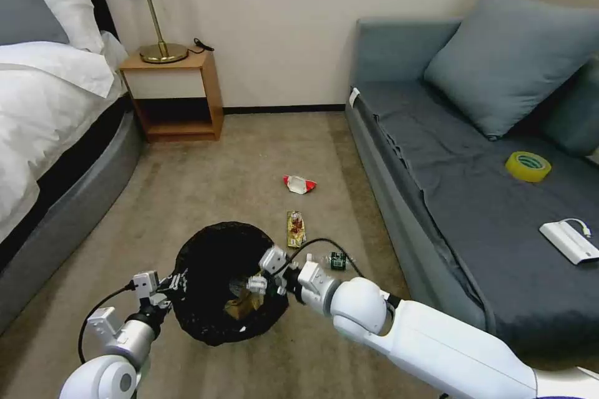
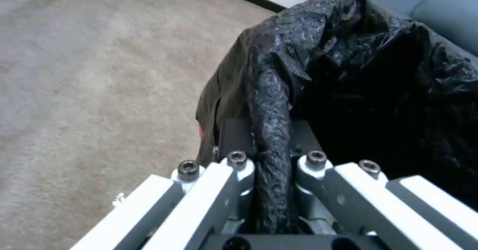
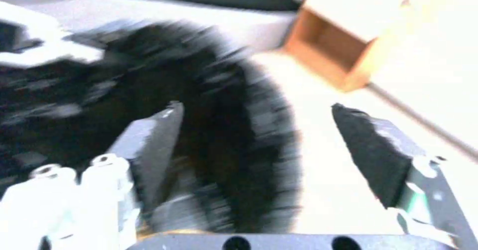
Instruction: Pick up the trash bin, then pick up the garbage on the floor and place it into the trash bin.
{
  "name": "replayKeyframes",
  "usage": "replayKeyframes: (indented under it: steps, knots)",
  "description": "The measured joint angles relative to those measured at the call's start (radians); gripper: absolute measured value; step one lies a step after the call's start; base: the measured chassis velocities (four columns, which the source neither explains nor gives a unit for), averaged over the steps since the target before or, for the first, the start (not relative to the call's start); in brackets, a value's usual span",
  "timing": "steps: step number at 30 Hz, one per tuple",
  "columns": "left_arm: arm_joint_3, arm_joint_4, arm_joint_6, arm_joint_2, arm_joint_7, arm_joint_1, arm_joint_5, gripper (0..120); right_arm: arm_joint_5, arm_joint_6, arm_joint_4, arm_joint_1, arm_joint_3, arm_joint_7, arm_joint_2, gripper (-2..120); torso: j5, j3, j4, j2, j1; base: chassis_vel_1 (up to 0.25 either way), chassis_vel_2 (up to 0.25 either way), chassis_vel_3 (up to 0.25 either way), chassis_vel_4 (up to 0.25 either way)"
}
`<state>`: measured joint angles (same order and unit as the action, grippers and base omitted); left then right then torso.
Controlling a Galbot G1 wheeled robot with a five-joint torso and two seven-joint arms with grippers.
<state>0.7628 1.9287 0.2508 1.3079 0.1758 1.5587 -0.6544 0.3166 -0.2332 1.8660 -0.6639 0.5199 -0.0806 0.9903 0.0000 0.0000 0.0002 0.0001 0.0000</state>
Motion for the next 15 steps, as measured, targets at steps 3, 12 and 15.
replayKeyframes:
  steps: [3,12,15]
  knots:
    - [0.005,0.003,-0.003,0.000,-0.016,-0.006,-0.001,5,-0.113,0.026,0.030,-0.070,-0.109,-0.014,-0.016,92,0.0000,0.000,0.0001,0.000,0.000,0.000,0.000,0.000,0.000]
    - [0.014,0.025,-0.007,-0.007,-0.041,-0.026,0.046,5,-0.201,0.069,0.142,-0.450,-0.494,-0.048,-0.045,100,0.0001,0.000,-0.0004,0.000,0.000,0.000,0.000,0.000,0.000]
    - [0.022,0.028,-0.009,-0.010,-0.050,-0.033,0.069,5,-0.228,0.080,0.183,-0.578,-0.590,-0.055,-0.028,100,0.0001,0.000,-0.0004,0.000,0.000,0.000,0.000,0.000,0.000]
